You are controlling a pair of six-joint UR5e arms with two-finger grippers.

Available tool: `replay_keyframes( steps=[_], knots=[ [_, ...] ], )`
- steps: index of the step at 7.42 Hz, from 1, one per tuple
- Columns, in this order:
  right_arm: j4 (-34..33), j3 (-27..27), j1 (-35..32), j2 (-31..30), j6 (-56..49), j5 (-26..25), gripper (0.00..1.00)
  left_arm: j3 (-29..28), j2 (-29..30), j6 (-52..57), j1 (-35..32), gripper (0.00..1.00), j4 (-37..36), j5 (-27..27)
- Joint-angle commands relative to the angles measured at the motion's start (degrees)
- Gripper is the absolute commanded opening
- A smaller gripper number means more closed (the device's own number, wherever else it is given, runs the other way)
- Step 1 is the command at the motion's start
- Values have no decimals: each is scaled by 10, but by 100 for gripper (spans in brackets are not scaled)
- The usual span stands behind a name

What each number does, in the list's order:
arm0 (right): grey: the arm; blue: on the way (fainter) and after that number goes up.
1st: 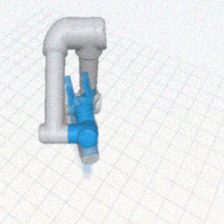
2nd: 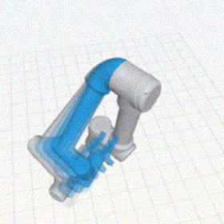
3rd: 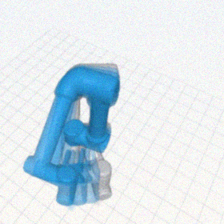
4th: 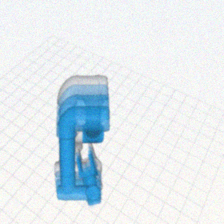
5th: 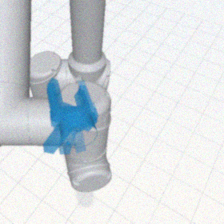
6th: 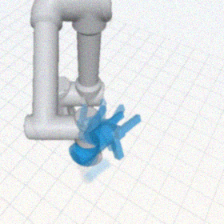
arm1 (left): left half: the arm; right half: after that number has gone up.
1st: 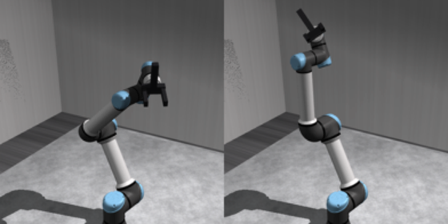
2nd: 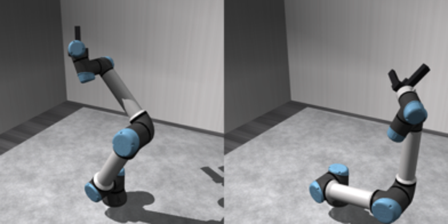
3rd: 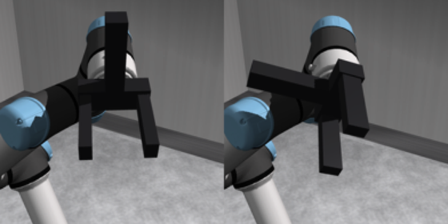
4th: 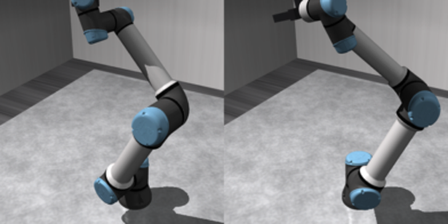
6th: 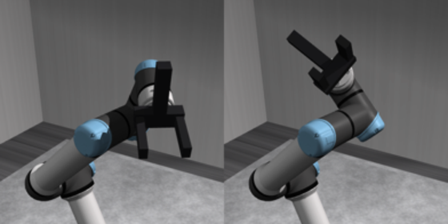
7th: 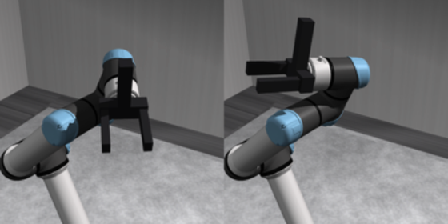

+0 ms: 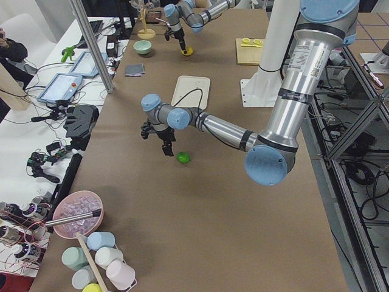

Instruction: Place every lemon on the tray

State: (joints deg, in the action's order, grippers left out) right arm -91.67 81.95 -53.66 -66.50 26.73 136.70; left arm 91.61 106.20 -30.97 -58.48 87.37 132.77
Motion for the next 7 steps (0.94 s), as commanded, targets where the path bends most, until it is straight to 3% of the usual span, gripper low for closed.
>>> replay_keyframes(
  steps=[1,2,3,7],
  knots=[
    [-2,-7,5,1,-1,4,46,-12,-1,13,18,98,3,-1],
    [-2,-7,5,2,-1,3,18,-12,-2,19,22,98,3,-1],
    [-1,-5,6,3,-1,4,12,-13,-2,21,29,98,1,-1],
    [0,13,19,98,-3,18,13,-39,-4,38,35,98,1,0]
  ],
)
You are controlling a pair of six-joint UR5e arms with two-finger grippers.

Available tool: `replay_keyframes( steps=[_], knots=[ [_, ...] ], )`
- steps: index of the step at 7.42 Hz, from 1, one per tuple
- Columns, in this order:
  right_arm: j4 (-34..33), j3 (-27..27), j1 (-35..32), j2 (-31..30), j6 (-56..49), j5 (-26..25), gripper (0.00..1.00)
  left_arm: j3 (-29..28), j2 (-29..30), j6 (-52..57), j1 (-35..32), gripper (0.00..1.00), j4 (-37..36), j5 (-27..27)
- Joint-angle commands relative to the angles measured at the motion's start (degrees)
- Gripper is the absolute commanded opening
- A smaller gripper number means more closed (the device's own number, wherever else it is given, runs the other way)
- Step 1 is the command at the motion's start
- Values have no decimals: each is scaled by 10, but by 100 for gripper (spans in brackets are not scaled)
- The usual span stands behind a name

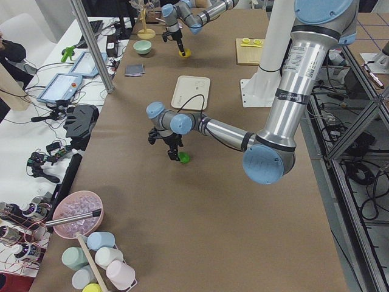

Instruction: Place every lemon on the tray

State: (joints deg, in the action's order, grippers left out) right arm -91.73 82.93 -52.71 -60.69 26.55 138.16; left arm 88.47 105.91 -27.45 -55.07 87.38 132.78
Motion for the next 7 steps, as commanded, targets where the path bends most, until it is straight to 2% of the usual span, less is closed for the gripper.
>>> replay_keyframes(
  steps=[1,3,6,7],
  knots=[
    [1,3,22,73,-2,3,14,-14,0,3,1,98,2,0],
    [2,5,50,114,-1,-3,14,-31,0,18,2,98,2,0],
    [38,0,114,119,0,-25,14,-45,0,18,2,96,3,52],
    [38,-1,125,120,-1,-28,14,-42,-1,20,2,57,3,54]
  ],
)
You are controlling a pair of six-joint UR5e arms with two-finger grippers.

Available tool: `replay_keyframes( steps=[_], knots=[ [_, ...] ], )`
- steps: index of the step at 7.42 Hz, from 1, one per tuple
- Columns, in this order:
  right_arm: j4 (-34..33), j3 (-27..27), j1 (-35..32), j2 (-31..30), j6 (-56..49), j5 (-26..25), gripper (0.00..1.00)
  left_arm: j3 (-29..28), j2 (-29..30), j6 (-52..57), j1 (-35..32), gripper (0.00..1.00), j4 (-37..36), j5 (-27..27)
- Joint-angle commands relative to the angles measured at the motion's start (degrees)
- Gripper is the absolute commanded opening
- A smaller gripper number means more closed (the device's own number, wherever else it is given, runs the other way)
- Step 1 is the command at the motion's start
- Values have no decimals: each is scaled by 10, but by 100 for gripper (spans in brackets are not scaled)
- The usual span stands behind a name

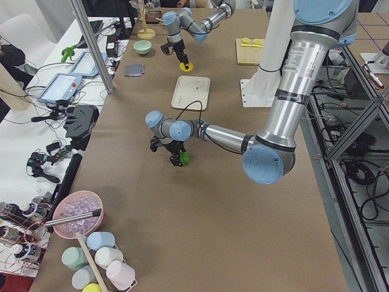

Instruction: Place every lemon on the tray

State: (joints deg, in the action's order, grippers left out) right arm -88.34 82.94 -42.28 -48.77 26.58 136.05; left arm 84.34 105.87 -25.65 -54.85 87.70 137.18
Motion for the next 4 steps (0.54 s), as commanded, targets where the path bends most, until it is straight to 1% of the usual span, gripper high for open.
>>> replay_keyframes(
  steps=[1,2,3,4],
  knots=[
    [4,-2,28,0,-7,-7,16,3,-2,15,-2,5,-2,33],
    [3,-4,31,-3,-24,-8,16,8,-6,16,-10,0,-9,63],
    [2,-8,33,-1,-30,-8,16,17,-11,22,-38,0,-10,87],
    [3,-9,41,-2,-29,-11,21,42,-14,24,-66,0,-21,100]
  ],
)
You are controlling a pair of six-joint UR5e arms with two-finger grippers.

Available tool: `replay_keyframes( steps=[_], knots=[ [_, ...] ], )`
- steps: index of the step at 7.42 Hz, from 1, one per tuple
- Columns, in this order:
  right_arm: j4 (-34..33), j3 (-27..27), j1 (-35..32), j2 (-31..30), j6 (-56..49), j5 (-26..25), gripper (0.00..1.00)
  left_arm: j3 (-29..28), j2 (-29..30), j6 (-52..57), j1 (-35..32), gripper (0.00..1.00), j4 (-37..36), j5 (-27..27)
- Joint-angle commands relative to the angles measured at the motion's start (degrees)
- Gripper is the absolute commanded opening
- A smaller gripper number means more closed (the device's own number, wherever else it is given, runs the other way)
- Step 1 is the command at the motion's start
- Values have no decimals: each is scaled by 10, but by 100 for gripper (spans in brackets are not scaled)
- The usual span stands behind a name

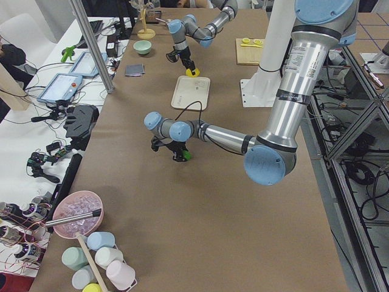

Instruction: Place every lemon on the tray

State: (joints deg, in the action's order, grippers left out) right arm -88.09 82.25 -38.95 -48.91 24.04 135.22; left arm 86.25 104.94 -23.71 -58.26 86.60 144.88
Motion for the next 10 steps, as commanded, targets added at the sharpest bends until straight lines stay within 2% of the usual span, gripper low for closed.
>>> replay_keyframes(
  steps=[1,2,3,4,6,7,9,10],
  knots=[
    [0,-3,11,0,-5,-4,27,82,-4,4,-47,0,-73,23],
    [1,-3,12,1,-5,-4,32,121,24,4,-45,0,-124,16],
    [1,-3,12,2,-6,-4,84,130,52,-1,-43,0,-121,20],
    [19,-3,10,3,-6,-4,100,126,74,1,-39,0,-95,19],
    [35,-1,-11,-1,-6,2,100,82,74,-4,4,0,66,22],
    [59,2,-33,-13,-6,13,100,48,101,-4,17,0,104,22],
    [91,17,-90,-54,-8,53,100,-8,187,-16,69,0,134,21],
    [106,39,-102,-85,-8,57,100,-26,225,-75,97,0,173,17]
  ],
)
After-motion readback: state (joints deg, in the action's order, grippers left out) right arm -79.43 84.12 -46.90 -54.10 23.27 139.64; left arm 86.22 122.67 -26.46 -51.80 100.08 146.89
